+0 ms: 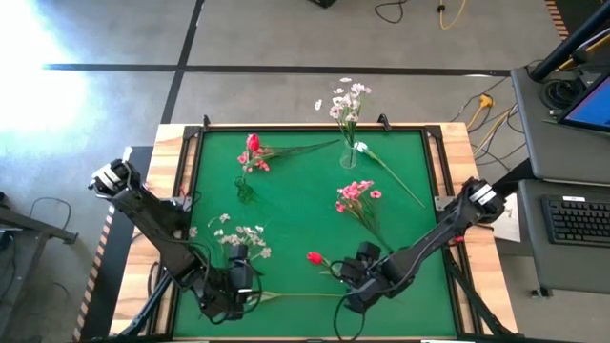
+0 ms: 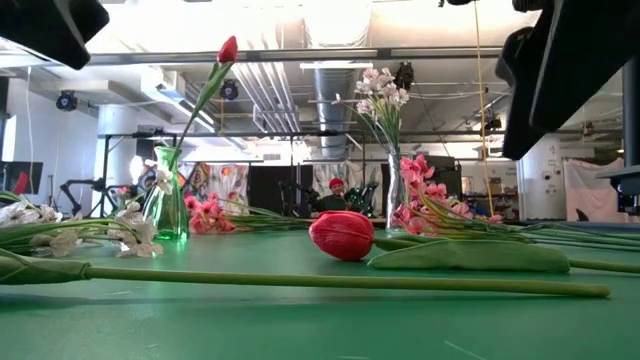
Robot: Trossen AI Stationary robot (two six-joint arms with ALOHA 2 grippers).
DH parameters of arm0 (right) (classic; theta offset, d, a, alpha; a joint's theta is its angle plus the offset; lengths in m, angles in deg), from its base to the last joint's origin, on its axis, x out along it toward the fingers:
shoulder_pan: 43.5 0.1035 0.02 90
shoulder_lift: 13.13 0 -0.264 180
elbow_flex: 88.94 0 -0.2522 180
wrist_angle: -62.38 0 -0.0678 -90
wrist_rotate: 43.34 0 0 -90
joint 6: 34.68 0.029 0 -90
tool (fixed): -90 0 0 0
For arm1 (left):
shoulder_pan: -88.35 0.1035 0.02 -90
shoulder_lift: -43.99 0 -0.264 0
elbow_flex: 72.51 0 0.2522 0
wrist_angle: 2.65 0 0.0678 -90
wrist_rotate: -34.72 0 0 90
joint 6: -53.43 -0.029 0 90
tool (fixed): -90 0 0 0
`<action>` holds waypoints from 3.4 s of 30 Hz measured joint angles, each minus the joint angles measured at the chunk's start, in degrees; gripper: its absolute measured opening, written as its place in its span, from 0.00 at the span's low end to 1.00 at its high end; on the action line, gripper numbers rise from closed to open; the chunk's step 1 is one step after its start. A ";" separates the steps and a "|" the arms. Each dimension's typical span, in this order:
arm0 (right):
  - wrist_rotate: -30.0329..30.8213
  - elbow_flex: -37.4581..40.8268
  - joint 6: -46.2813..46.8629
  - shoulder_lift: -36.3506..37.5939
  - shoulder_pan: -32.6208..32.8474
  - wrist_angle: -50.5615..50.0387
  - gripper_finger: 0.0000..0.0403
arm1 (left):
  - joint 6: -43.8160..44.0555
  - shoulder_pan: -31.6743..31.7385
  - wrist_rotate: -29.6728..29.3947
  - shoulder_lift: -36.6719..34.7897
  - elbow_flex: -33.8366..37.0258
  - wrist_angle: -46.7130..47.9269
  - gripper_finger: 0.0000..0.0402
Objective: Sort flowers into vase by color
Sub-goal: Put the white flowers into the transparent vase
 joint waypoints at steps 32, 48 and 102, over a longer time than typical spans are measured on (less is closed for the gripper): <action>6.27 0.42 -10.28 -5.63 0.17 -3.93 0.77 | 24.41 0.20 12.27 -1.84 -0.33 9.40 0.47; 15.81 0.86 -29.41 6.60 -4.52 -5.93 0.75 | 41.52 0.22 28.00 -2.19 -0.33 24.83 0.47; 7.79 11.79 -21.16 25.26 -1.76 -5.51 0.73 | 65.62 -4.70 12.11 5.53 -7.14 32.02 0.00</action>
